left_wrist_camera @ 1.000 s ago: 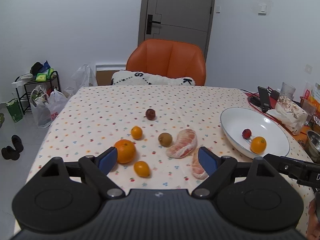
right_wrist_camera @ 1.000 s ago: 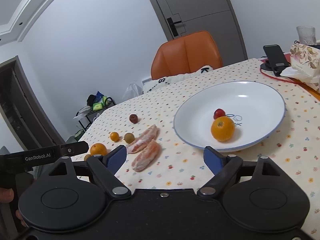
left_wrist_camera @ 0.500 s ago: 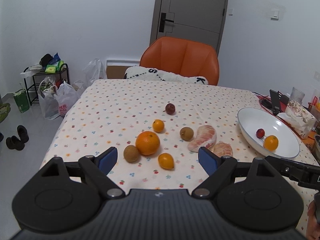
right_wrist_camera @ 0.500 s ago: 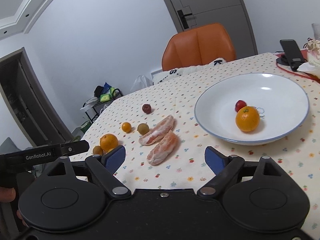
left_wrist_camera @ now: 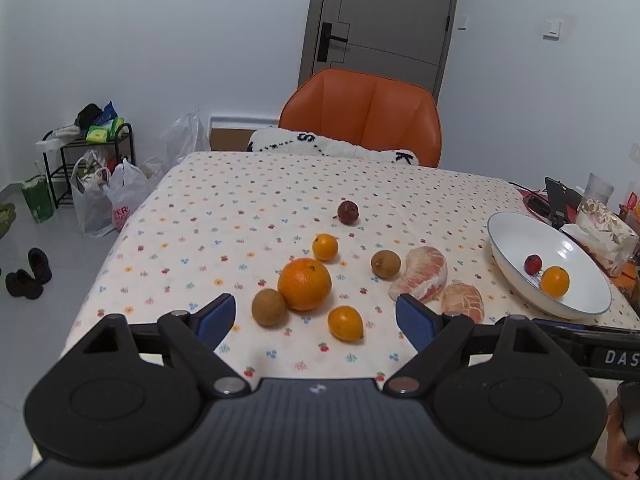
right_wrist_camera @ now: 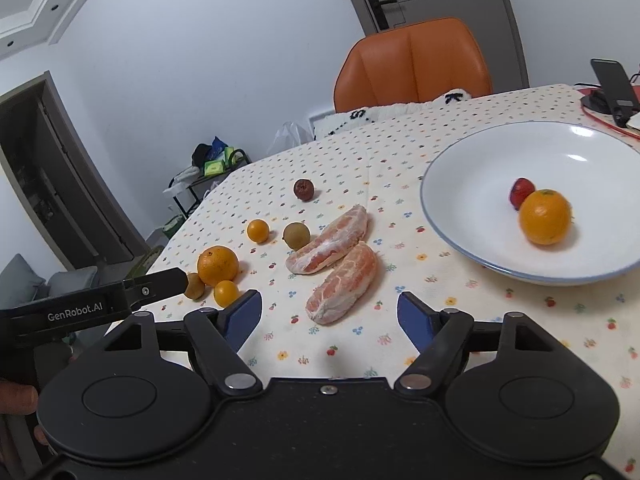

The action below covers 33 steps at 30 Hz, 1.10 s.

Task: Organize fruits
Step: 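Grasp the peeled pink pomelo segment with the right tool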

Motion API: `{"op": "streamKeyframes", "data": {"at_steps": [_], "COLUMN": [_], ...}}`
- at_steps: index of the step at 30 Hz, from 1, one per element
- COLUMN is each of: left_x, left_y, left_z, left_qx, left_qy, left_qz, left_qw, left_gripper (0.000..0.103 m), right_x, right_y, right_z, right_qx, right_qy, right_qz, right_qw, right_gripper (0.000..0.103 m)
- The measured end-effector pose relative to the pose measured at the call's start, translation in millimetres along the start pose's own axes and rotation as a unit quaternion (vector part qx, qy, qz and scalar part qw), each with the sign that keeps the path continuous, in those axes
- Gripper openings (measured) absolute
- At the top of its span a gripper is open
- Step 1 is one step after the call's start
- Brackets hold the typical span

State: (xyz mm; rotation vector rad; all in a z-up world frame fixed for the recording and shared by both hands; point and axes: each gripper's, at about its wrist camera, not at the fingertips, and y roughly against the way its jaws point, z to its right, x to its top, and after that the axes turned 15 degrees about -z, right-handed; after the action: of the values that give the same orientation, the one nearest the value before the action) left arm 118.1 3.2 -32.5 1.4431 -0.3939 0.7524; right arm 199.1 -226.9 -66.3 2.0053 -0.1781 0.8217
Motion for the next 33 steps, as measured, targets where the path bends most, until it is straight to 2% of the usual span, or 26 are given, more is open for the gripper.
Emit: {"op": "streamKeyframes", "data": {"at_steps": [9, 15, 19, 24, 27, 28, 30, 33], "left_x": [14, 18, 15, 12, 8, 6, 4, 3], "left_y": [-13, -21, -29, -37, -37, -38, -42, -50], "left_z": [-3, -2, 5, 11, 16, 17, 21, 24], "left_qx": [-0.002, -0.003, -0.019, -0.03, -0.037, -0.039, -0.042, -0.039], "left_qy": [-0.006, 0.002, -0.009, -0.009, -0.015, -0.018, -0.021, -0.021], "left_qz": [-0.005, -0.013, -0.028, -0.044, -0.045, -0.046, -0.053, -0.068], "left_qw": [1.0, 0.9999, 0.9994, 0.9985, 0.9982, 0.998, 0.9974, 0.9967], "left_gripper": [0.083, 0.077, 0.07, 0.057, 0.055, 0.052, 0.048, 0.032], "right_x": [14, 21, 25, 22, 21, 21, 21, 18], "right_y": [-26, -38, -44, -48, -48, -48, -45, -40], "right_z": [-1, -1, -6, -16, -17, -16, -12, -6], "right_qx": [0.002, 0.006, -0.006, -0.045, -0.062, -0.067, -0.063, -0.049], "right_qy": [0.0, 0.009, 0.026, 0.058, 0.07, 0.071, 0.07, 0.065], "right_qz": [-0.022, -0.029, -0.029, -0.024, -0.021, -0.021, -0.023, -0.025], "right_qw": [1.0, 1.0, 0.999, 0.997, 0.995, 0.995, 0.995, 0.996], "right_gripper": [0.07, 0.067, 0.065, 0.057, 0.047, 0.04, 0.037, 0.032]}}
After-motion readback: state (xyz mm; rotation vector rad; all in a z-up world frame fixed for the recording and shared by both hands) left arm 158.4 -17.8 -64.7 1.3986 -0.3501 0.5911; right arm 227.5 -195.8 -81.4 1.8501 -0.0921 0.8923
